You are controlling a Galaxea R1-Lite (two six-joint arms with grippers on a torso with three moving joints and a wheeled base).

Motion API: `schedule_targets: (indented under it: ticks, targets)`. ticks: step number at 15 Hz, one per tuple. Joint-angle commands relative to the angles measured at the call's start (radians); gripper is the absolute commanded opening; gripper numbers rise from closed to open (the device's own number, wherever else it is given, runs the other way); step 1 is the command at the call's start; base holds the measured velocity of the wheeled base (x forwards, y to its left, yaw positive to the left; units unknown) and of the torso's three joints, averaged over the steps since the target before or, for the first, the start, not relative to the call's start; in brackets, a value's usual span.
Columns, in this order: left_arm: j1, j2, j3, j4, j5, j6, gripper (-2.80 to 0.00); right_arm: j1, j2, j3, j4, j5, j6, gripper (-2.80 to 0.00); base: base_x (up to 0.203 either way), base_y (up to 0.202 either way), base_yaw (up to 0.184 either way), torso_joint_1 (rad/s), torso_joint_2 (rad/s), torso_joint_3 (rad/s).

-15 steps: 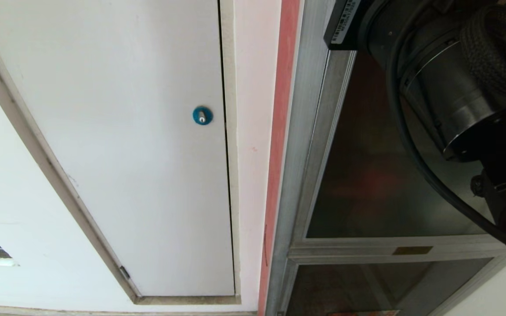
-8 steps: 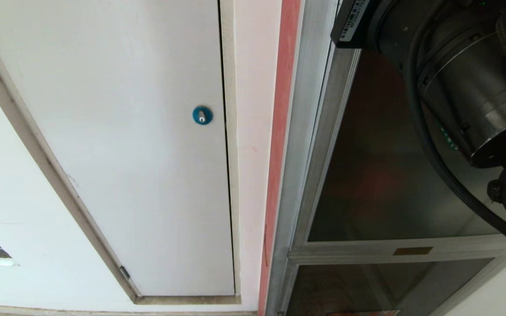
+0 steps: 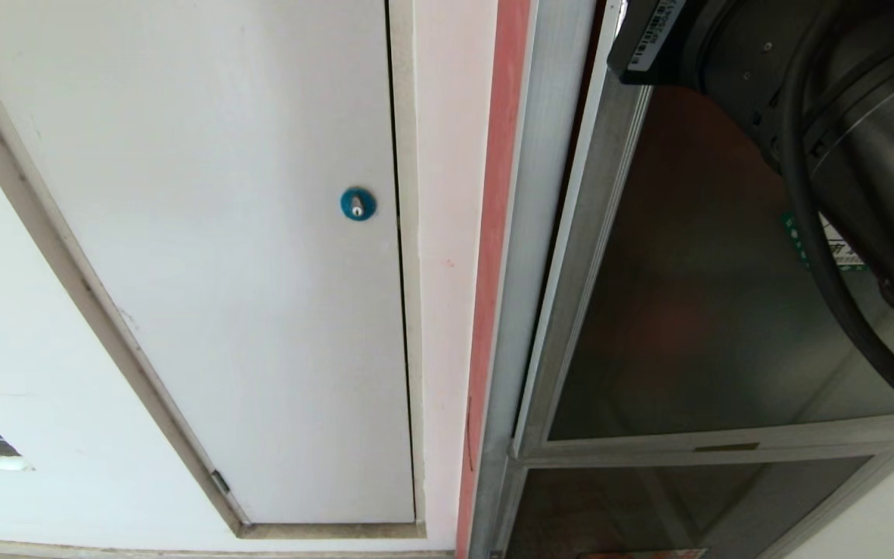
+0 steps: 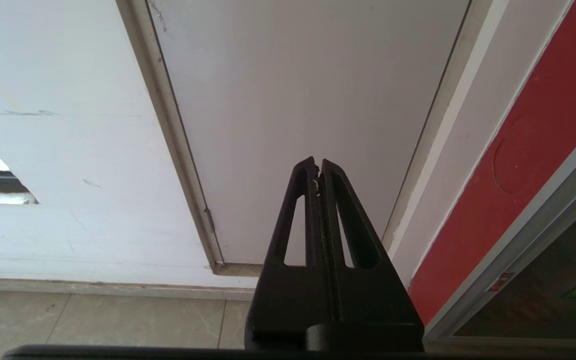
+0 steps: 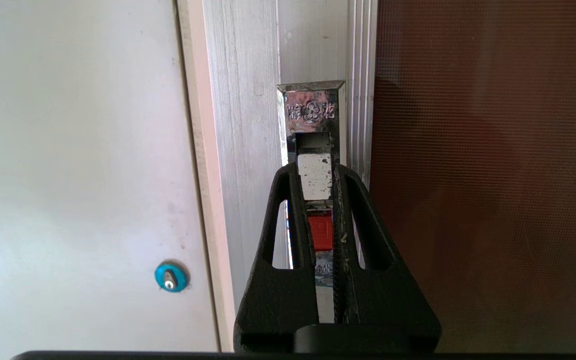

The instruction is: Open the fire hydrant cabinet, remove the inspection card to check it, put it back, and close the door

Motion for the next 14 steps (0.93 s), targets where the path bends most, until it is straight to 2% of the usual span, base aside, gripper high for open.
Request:
schedule_targets:
  ticks: [1,14]
  targets:
    - [-0.001,0.001,0.001,0.0,0.0,0.0,-2.8,0.009,-0.022,0.004,-0.011,-0.012,-0.007,-2.8,0.0,0.0,0.0,0.0,0.0,0.0]
    - [0.0,0.0,0.001,0.0,0.0,0.0,-2.8,0.024,-0.059,0.029,-0.009,-0.029,-0.011,-2.8,0.0,0.0,0.0,0.0,0.0,0.0]
